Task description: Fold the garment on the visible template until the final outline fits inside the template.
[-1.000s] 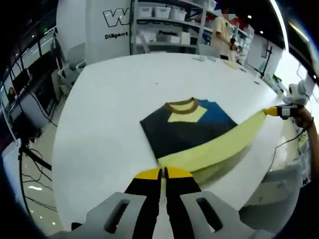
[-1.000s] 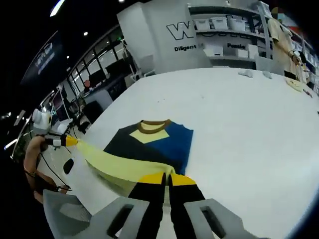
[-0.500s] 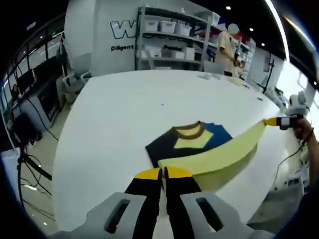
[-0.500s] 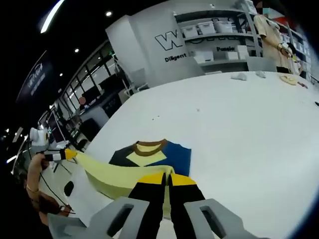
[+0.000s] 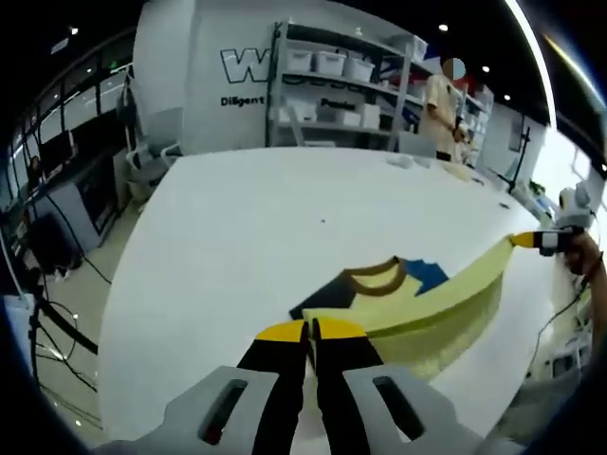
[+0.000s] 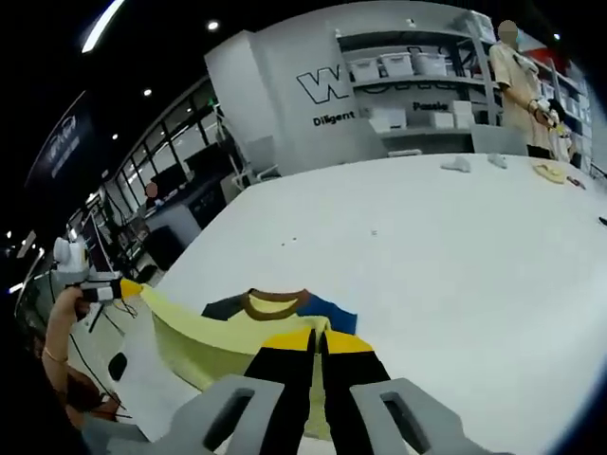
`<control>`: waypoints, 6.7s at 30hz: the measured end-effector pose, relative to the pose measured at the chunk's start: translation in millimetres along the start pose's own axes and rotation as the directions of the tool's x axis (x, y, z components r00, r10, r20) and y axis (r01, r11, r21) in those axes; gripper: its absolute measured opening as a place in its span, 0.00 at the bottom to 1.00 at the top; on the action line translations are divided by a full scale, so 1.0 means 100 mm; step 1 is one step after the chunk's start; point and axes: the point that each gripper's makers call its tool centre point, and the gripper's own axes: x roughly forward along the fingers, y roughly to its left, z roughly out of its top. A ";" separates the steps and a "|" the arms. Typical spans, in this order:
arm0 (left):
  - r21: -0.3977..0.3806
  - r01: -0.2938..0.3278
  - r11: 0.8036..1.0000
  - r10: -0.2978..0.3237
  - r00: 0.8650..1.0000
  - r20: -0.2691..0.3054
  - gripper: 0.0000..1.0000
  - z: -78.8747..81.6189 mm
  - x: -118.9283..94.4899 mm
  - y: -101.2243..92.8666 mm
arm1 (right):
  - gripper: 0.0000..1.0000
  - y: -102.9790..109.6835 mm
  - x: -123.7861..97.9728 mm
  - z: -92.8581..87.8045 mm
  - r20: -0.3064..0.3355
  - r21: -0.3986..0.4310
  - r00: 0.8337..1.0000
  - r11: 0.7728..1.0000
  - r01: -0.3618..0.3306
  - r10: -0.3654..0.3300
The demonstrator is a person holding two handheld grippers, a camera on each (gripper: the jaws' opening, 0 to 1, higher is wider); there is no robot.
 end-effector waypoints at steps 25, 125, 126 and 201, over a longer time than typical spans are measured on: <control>-0.098 -0.035 0.995 0.025 0.994 -0.104 0.00 -0.26 0.88 0.28 | 0.00 -0.39 0.90 -0.27 -0.170 0.011 0.984 0.999 0.044 -0.042; 0.162 0.094 0.982 -0.079 0.992 -0.097 0.03 -0.41 1.49 0.30 | 0.00 -0.62 1.50 -0.28 -0.132 -0.385 0.991 0.919 -0.079 0.030; 0.121 0.095 0.988 -0.083 0.991 -0.103 0.03 -0.42 1.51 0.28 | 0.00 -0.63 1.53 -0.30 -0.139 -0.382 0.990 0.921 -0.075 0.023; 0.128 0.254 0.959 -0.240 0.964 -0.113 0.40 -1.20 0.34 -0.05 | 0.46 -0.08 0.29 -1.31 -0.266 -0.269 0.947 0.929 -0.254 0.182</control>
